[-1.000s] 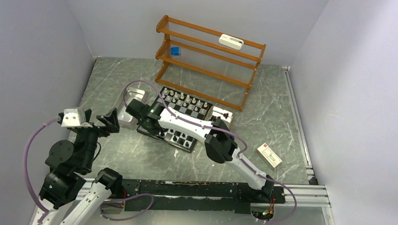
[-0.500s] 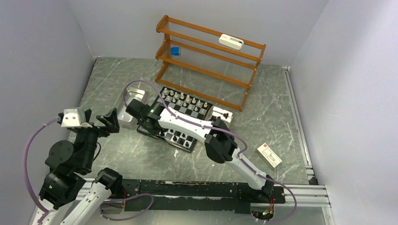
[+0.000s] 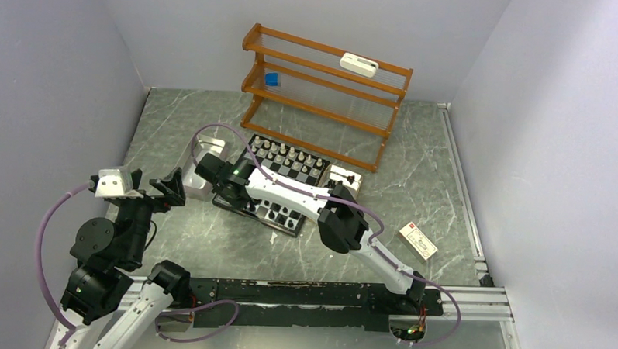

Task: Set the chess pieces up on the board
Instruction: Place the chess piece on the chessboard.

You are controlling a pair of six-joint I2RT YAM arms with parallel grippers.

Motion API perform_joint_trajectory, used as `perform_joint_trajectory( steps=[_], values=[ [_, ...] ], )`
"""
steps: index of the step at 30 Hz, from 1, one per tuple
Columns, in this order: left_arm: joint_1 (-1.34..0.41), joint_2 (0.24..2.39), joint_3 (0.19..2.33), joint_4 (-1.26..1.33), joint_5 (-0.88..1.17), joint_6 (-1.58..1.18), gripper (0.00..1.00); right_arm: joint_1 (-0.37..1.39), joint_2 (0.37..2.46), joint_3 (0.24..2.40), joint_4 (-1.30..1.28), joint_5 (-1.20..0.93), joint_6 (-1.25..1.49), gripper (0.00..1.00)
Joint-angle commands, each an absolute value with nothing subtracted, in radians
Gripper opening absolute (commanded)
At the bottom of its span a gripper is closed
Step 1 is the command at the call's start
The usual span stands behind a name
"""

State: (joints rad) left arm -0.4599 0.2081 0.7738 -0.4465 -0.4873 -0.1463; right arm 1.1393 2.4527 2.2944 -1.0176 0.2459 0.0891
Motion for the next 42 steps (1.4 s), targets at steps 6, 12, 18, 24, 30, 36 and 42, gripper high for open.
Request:
perform_joint_trajectory(
  steps=[6, 12, 18, 24, 30, 36, 42],
  values=[
    [-0.456, 0.194, 0.775, -0.433, -0.502, -0.146, 0.97, 1.143, 2.455, 2.329, -1.0, 0.258, 0.091, 0.2],
    [-0.456, 0.193, 0.775, -0.433, -0.504, -0.146, 0.97, 1.143, 2.449, 2.321, -1.005, 0.254, 0.094, 0.19],
    [-0.456, 0.196, 0.775, -0.433, -0.503, -0.147, 0.97, 1.143, 2.46, 2.325, -1.003, 0.244, 0.093, 0.22],
    [-0.456, 0.197, 0.775, -0.433, -0.504, -0.147, 0.97, 1.143, 2.46, 2.315, -0.996, 0.24, 0.095, 0.25],
    [-0.455, 0.197, 0.774, -0.431, -0.505, -0.146, 0.97, 1.143, 2.463, 2.32, -0.992, 0.238, 0.089, 0.22],
    [-0.456, 0.198, 0.773, -0.431, -0.504, -0.145, 0.97, 1.143, 2.458, 2.314, -0.985, 0.23, 0.084, 0.18],
    [-0.456, 0.198, 0.773, -0.431, -0.504, -0.145, 0.97, 1.143, 2.459, 2.32, -1.0, 0.232, 0.09, 0.14]
  ],
)
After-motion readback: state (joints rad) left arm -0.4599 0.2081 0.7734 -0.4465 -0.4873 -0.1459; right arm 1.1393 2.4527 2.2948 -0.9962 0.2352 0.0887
